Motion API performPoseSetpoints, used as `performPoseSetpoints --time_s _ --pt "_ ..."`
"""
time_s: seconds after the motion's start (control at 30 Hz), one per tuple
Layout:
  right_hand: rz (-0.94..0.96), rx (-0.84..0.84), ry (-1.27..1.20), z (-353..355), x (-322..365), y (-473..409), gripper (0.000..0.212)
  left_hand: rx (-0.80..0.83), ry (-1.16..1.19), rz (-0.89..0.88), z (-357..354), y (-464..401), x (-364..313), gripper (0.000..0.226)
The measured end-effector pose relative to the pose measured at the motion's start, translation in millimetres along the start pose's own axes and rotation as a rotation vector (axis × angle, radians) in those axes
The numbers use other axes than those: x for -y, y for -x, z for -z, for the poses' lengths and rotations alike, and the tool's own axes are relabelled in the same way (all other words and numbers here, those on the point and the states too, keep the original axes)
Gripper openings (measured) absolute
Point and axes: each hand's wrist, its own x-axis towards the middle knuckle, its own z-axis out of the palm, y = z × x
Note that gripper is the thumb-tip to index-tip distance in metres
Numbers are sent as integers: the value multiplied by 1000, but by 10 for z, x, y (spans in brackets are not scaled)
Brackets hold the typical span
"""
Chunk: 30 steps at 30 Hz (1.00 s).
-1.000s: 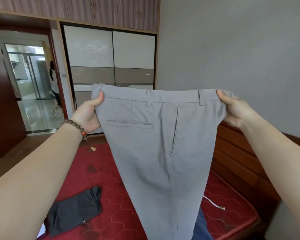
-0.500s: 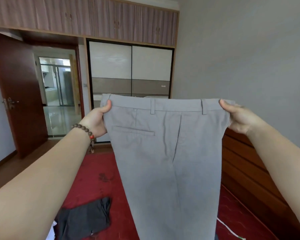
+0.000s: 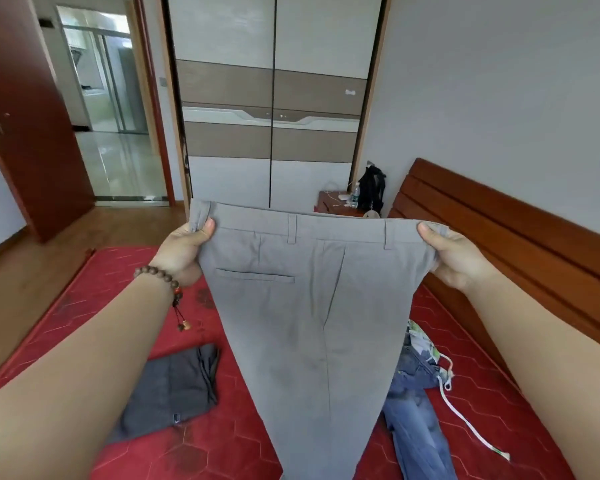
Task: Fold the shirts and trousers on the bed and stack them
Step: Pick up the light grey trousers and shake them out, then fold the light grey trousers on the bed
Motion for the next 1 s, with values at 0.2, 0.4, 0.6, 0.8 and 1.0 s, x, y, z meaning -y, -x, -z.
performPoseSetpoints --time_s 0.2,0.4,0.6,0.8,1.0 --pt "-94 -38 71 -198 -688 -1179 39 -126 -67 56 352 -1016 585 15" --pt "-154 -66 69 -331 -1418 -2154 44 -274 -127 105 711 -1853 1209 9" --pt "-164 -59 82 -286 -2398 -3163 40 -383 -236 105 977 -2646 1959 6" --pt "-248 -127 428 -143 -3529 -4148 61 -632 -807 290 1347 -3462 2888 62" --pt "-265 74 1061 67 -4865 -3847 54 -453 -1083 380 1653 -3102 4229 55"
